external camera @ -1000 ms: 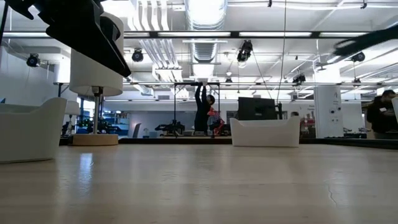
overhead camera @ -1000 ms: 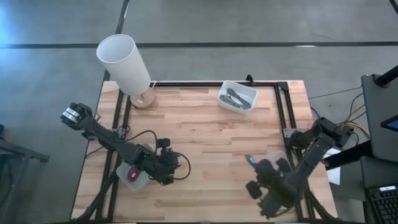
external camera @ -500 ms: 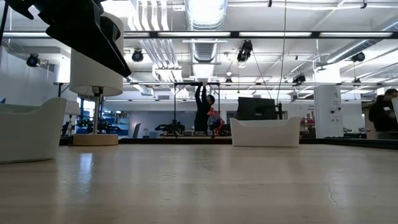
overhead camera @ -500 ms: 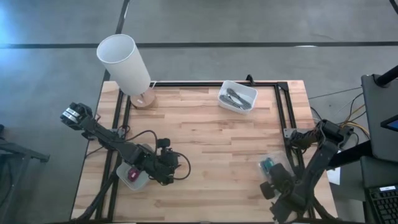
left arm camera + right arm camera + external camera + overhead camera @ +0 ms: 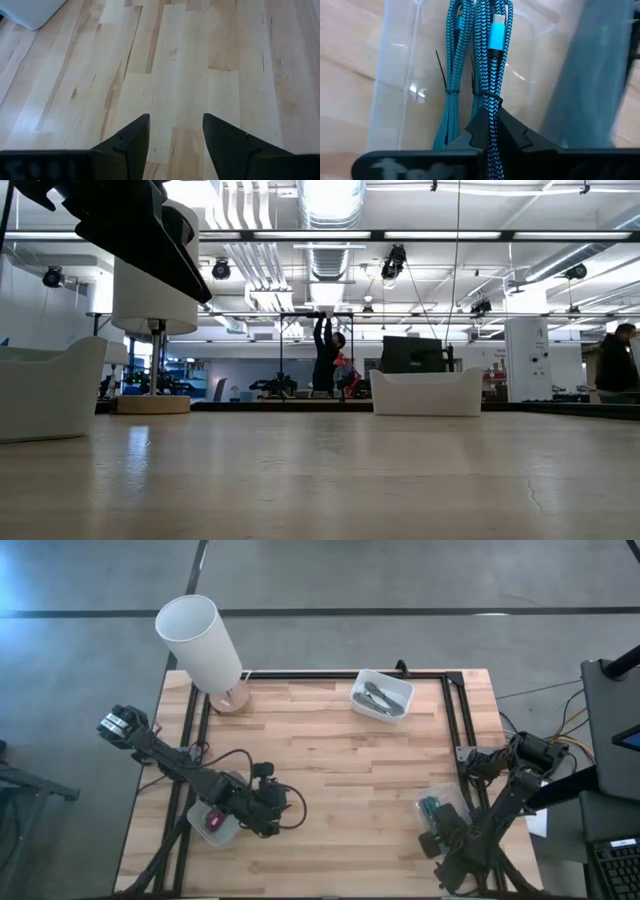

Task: Pick & Place USB Port
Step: Put the blue patterned charger cable into the transparent bin

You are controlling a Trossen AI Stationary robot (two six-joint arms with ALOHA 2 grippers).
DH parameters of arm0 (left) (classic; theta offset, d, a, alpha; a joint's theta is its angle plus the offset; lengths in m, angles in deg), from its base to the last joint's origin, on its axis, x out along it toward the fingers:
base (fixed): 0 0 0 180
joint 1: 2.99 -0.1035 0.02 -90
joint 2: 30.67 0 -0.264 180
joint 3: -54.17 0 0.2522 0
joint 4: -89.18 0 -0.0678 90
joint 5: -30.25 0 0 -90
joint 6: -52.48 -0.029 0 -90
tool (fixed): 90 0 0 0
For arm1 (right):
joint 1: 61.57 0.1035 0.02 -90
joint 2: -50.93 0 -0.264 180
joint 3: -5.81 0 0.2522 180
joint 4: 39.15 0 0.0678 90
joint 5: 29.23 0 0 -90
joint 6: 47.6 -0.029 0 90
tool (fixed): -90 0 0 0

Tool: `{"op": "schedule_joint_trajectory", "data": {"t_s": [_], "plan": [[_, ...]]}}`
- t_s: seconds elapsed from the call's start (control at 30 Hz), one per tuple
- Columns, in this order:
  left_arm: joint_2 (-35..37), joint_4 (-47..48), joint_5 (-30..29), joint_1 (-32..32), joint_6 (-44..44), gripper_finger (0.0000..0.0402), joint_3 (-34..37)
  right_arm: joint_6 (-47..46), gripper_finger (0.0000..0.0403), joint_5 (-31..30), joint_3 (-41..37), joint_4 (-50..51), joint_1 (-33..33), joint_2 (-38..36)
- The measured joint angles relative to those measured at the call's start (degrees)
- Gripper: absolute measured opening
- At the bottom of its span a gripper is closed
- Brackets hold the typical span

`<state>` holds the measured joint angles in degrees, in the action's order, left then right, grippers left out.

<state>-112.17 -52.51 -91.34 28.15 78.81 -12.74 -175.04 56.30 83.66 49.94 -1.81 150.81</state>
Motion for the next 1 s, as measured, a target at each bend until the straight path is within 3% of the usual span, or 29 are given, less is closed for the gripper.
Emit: {"op": "schedule_joint_trajectory", "data": {"t_s": [0.37,1.0], "plan": [[0.0,-0.13,-0.02,0.0,0.0,0.019,0.0,-0.02,0.0034,-0.06,-6.42,-3.39,-0.04,0.02],[0.0,-0.13,0.0,0.0,0.0,0.019,0.0,4.48,0.004,0.2,-6.44,-5.73,-0.04,0.04]]}}
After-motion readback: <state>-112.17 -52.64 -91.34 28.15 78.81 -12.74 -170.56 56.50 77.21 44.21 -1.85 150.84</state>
